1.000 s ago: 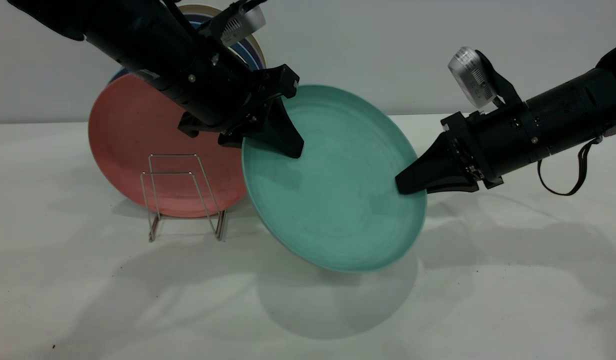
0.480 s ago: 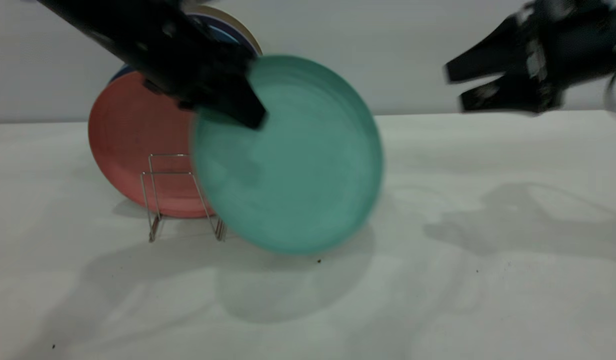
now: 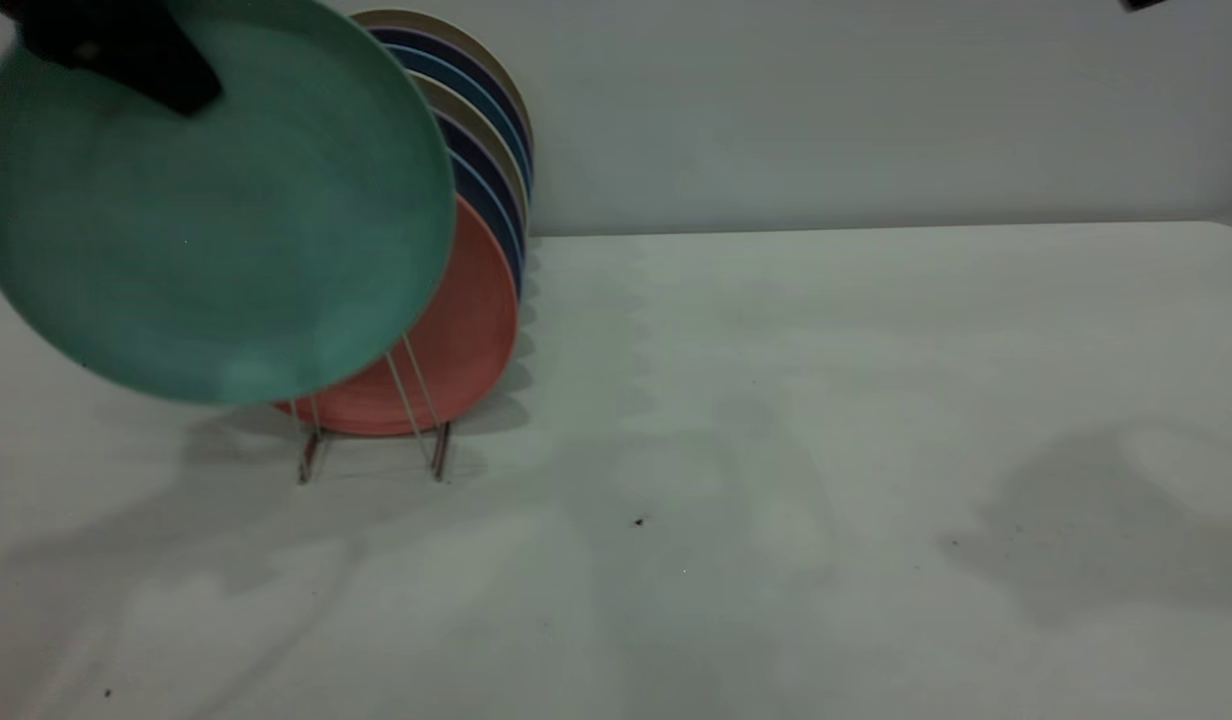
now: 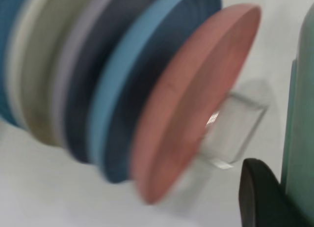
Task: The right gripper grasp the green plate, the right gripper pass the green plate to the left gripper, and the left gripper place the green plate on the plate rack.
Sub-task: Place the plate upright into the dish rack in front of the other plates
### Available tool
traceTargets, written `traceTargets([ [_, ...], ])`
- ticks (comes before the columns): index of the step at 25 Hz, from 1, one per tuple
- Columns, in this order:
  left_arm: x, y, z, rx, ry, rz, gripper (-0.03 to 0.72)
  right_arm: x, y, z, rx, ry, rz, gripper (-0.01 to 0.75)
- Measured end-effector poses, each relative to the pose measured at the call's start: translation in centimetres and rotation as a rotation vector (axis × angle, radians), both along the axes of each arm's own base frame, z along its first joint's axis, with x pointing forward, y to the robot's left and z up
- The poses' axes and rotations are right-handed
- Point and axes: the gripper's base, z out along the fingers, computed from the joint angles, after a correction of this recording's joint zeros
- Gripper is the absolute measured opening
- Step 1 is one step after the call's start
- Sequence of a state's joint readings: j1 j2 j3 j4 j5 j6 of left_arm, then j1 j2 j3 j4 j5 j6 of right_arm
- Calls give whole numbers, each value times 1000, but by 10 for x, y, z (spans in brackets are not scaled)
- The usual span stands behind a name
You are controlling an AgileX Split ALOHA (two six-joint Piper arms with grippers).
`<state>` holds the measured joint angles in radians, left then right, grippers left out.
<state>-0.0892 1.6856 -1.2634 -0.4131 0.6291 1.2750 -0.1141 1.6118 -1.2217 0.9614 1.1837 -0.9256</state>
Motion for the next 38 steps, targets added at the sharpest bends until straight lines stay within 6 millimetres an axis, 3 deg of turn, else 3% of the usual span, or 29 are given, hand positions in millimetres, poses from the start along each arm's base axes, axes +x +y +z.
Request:
traceTargets([
  [3,2,1,5,102,-109,-168,134,-33,2,-1,-29,34,-2,410],
  [9,4,-1,7,219,-233,-403,134,-114,8,-20,-79,110,0,408],
  [16,6,-2,7,262,-289,-495,134,-187,10,-28,-149,113,-70,407],
  [20,9,-4,12,237,-296,-481,134,-217,7,-21,-228,38,-129,407],
  [24,15,-5,16,233,-296,-500,134,-243,6,-12,-274,-60,-191,407],
  [29,22,-6,4,232,-266,-522,134,-269,4,-20,-304,-125,-265,405],
  [38,30,-8,-17,219,-231,-539,134,-285,3,-25,-317,-177,-318,405],
])
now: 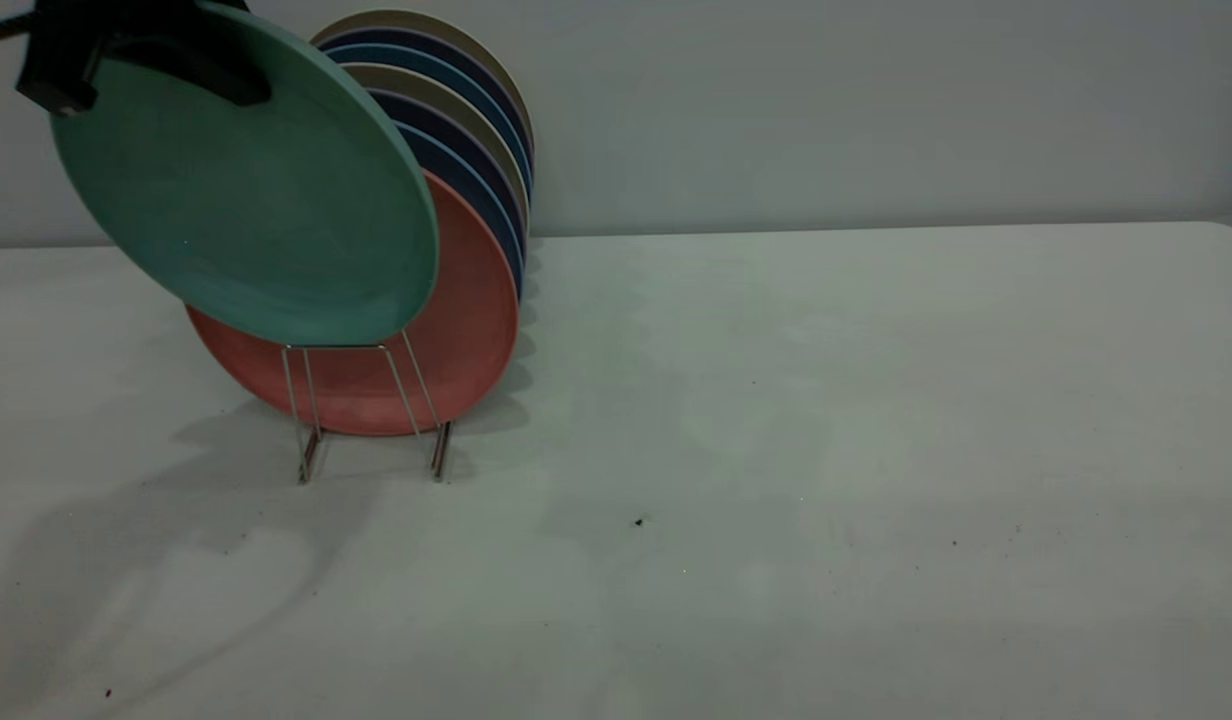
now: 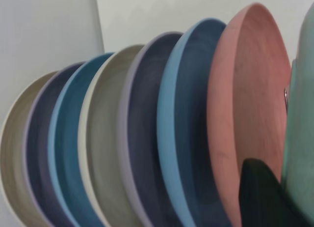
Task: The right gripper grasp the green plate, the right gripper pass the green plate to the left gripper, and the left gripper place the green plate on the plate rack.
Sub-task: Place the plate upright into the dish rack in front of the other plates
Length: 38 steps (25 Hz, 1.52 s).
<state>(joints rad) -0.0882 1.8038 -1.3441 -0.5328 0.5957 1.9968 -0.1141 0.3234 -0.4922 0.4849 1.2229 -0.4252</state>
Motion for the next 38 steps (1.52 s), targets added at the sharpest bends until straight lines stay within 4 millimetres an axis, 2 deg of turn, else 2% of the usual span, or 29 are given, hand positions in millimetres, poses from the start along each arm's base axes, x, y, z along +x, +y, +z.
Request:
traceTargets([
  [5,3,-1,-8,-6,14,1,133,0,-1,0,-4,-2,-6,405],
  [15,14,-2,-39,-11,70,18,133,1,-2,0,-16,-7,-13,405],
  [23,15,-2,-41,-17,76,28,142,1,-2,0,-16,-6,-14,405],
  [26,15,-2,-41,-28,85,49,198,1,-2,0,-16,-6,-14,405],
  [29,14,-2,-41,-46,106,82,306,1,-2,0,-16,-7,-14,405],
  [33,14,-2,-41,-78,138,140,412,1,-2,0,-17,-7,-14,405],
  [38,9,-3,-33,-114,172,196,449,1,-2,0,-19,-7,-15,405],
])
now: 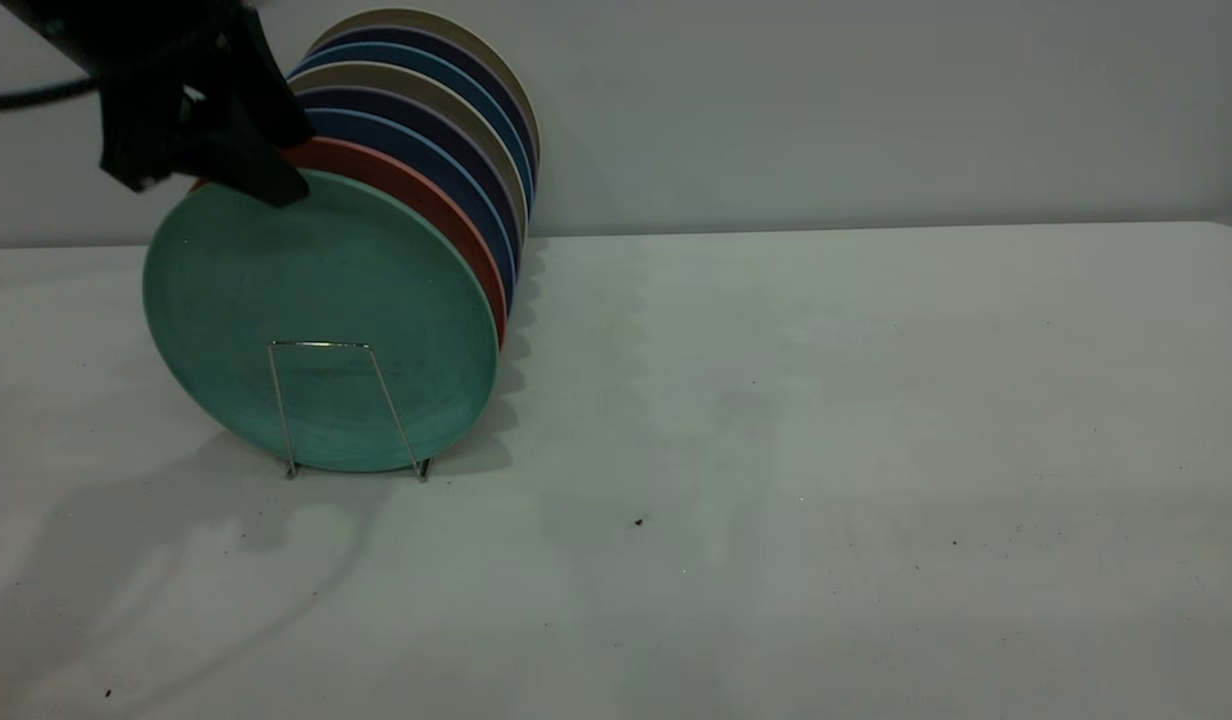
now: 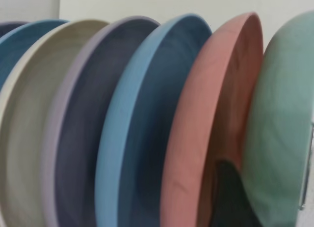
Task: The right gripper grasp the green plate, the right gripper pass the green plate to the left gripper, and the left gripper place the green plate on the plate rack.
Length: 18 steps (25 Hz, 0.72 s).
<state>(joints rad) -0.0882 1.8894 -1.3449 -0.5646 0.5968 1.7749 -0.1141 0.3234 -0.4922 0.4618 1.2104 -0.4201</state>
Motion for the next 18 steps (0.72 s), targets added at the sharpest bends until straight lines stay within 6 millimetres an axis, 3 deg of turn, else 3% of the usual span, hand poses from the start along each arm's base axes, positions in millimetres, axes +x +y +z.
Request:
traceTargets([
  [3,-7,1,21,-15,-22,27,451,0,-1,0,-10,-2,-4,405],
  [7,-29,2,66,-69,-33,118,451,2,-6,-1,-68,-12,-31,405],
  [13,-86,10,139,-195,12,376,451,5,-18,-6,-119,3,-174,405],
  [18,-138,22,169,-198,147,618,451,5,-20,-8,-124,10,-205,405],
])
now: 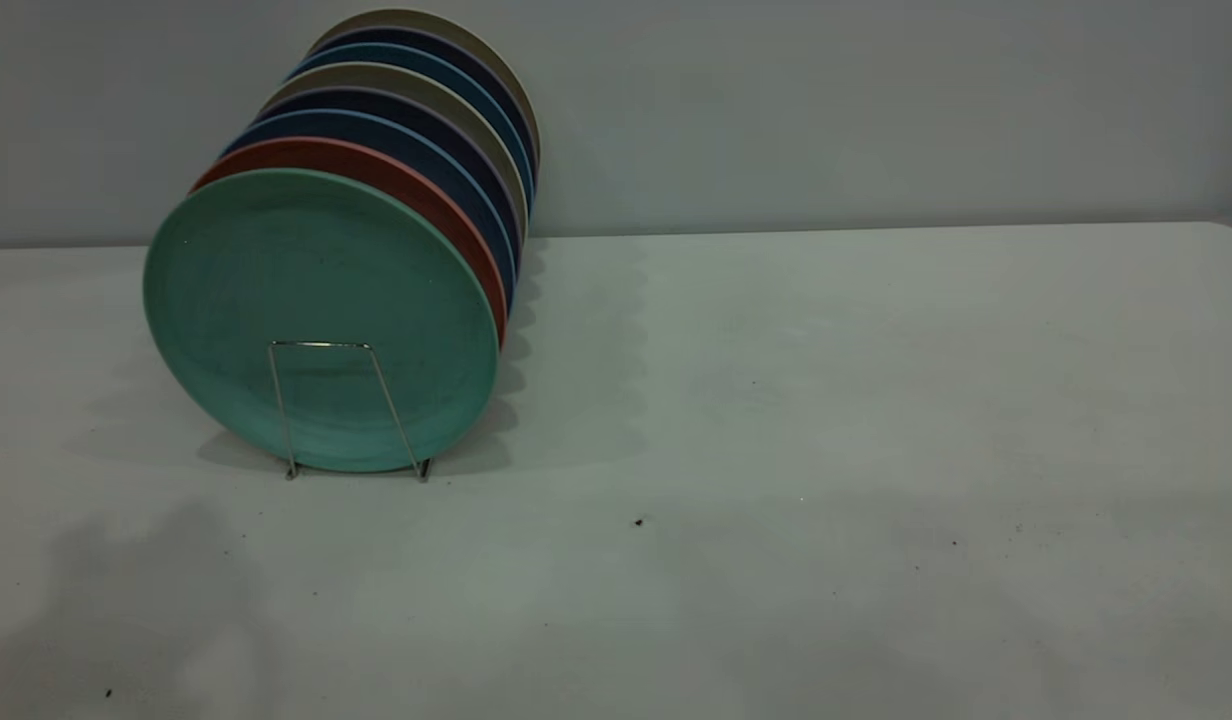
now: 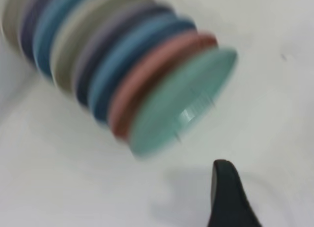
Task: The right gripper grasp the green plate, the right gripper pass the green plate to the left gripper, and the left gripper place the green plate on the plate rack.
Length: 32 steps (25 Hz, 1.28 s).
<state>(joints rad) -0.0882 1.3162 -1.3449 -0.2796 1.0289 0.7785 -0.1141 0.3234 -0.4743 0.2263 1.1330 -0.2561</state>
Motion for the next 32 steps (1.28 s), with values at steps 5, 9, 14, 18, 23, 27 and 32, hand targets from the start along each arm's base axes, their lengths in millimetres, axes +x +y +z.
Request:
traceTargets([
  [5,-33,7,4,-31,139,184,451,0,-4,-1,-22,10,-32,405],
  [9,-51,9,-18,-65,232,287,451,-1,-8,-2,-45,22,-63,405],
  [14,-87,12,-73,-75,423,423,451,-1,-8,-2,-54,21,-28,405],
  [18,-120,16,-117,-53,524,493,451,-1,-7,-2,-57,19,7,405],
  [23,-156,24,-144,-7,495,506,451,-1,-6,-2,-57,19,32,405],
  [27,-178,28,-142,-19,391,510,451,-1,-6,-2,-57,18,32,405],
  [32,-201,32,-131,-70,215,513,451,-1,-6,-2,-54,18,33,405],
])
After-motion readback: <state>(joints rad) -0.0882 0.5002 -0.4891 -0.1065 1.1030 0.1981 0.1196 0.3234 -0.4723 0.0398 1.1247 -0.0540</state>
